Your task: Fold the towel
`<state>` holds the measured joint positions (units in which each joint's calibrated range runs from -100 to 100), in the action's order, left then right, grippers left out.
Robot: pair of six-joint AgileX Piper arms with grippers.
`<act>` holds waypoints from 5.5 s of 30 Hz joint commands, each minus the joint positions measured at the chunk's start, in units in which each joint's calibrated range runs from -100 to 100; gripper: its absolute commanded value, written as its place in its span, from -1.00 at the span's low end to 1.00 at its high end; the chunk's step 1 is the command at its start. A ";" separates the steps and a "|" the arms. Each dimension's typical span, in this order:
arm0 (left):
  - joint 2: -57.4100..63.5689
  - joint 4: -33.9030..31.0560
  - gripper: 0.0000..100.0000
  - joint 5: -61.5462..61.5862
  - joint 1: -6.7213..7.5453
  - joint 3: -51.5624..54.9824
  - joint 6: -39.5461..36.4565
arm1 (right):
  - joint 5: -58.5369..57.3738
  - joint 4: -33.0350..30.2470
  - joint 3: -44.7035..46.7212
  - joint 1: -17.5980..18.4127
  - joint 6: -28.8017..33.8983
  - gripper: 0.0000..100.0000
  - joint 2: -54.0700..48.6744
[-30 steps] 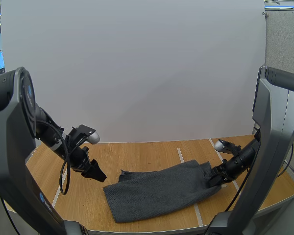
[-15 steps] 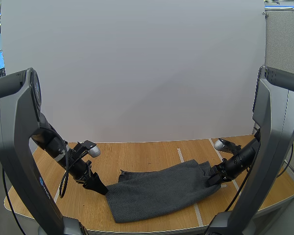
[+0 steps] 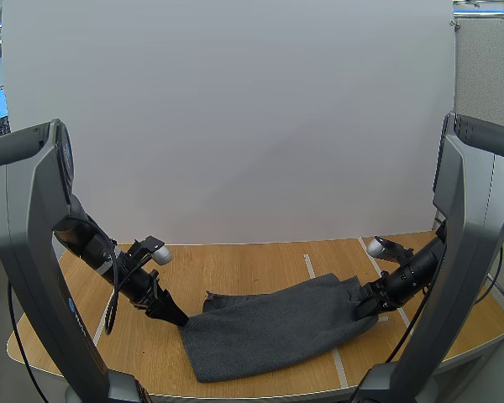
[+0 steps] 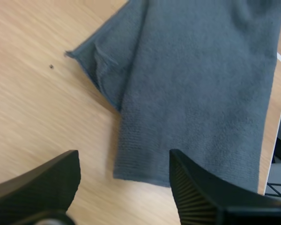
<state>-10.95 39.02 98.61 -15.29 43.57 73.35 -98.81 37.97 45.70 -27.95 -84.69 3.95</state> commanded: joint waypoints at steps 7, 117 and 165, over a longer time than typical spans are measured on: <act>-4.86 1.45 0.78 1.39 0.25 -0.42 1.08 | -1.19 0.31 0.42 -0.20 -0.29 -1.00 -0.83; -7.46 3.13 -1.00 -13.29 13.94 -10.56 -10.25 | -1.19 7.73 -27.57 13.04 8.34 1.00 11.40; -7.46 2.77 -1.00 -12.86 13.94 -10.56 -10.23 | -1.19 2.20 -28.43 12.32 8.88 0.07 17.31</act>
<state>-18.49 41.90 84.96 -1.51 33.39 63.68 -98.42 40.79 17.62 -15.10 -76.16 21.61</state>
